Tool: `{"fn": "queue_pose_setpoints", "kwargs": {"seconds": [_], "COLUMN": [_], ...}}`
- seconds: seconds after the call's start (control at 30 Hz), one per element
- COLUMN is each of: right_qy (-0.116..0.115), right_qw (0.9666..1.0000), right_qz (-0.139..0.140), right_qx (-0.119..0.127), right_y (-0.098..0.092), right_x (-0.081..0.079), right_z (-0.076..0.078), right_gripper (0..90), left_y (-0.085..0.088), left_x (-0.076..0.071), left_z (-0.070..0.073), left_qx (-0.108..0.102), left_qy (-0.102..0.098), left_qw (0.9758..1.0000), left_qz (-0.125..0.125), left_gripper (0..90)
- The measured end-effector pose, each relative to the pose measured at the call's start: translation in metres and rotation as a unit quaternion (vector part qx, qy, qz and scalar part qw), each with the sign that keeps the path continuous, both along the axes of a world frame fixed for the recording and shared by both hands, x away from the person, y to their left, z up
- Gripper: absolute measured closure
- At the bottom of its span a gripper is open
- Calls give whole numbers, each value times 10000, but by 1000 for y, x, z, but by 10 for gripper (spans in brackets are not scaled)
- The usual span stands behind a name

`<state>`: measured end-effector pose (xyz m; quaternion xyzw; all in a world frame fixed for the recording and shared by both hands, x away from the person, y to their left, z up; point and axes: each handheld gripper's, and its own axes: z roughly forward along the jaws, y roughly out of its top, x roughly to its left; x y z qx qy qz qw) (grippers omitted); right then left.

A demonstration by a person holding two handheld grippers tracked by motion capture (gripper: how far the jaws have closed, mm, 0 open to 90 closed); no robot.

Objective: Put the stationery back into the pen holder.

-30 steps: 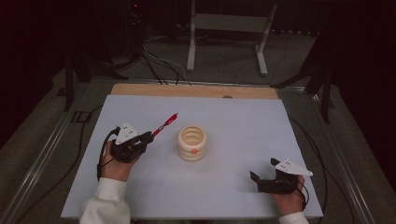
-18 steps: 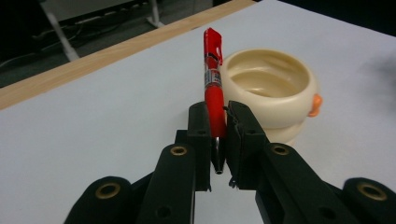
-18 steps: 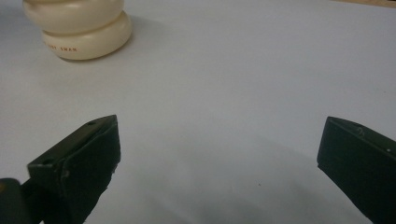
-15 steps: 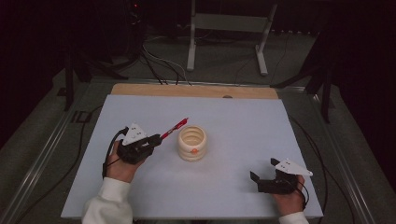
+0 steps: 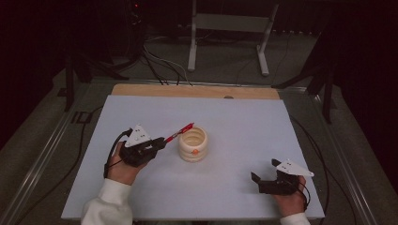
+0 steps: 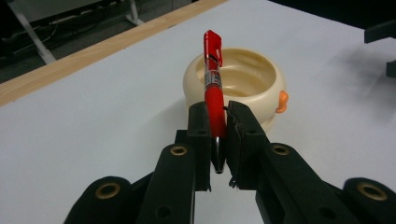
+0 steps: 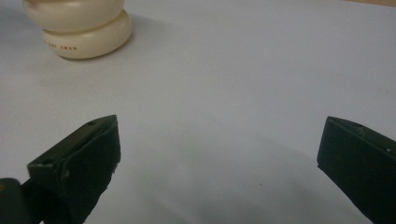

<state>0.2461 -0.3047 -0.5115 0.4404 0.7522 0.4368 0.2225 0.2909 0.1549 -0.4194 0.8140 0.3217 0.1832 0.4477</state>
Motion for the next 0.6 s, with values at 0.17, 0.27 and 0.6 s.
{"fn": "queue_pose_setpoints", "kwargs": {"seconds": [0.17, 0.27, 0.6], "right_qy": [-2, 0, 18], "right_qw": [10000, 10000, 10000], "right_qz": [-5, -5, -7], "right_qx": [-6, -8, -23], "right_y": [0, 0, 0], "right_x": [0, 0, 0], "right_z": [0, 0, 0], "right_gripper": [0, 0, 0], "left_y": [-1, -2, -4], "left_x": [-1, -1, -3], "left_z": [0, 0, -1], "left_qx": [25, 50, 80], "left_qy": [22, 41, 103], "left_qw": [10000, 9999, 9997], "left_qz": [-53, -100, -203], "left_gripper": [813, 813, 811]}}
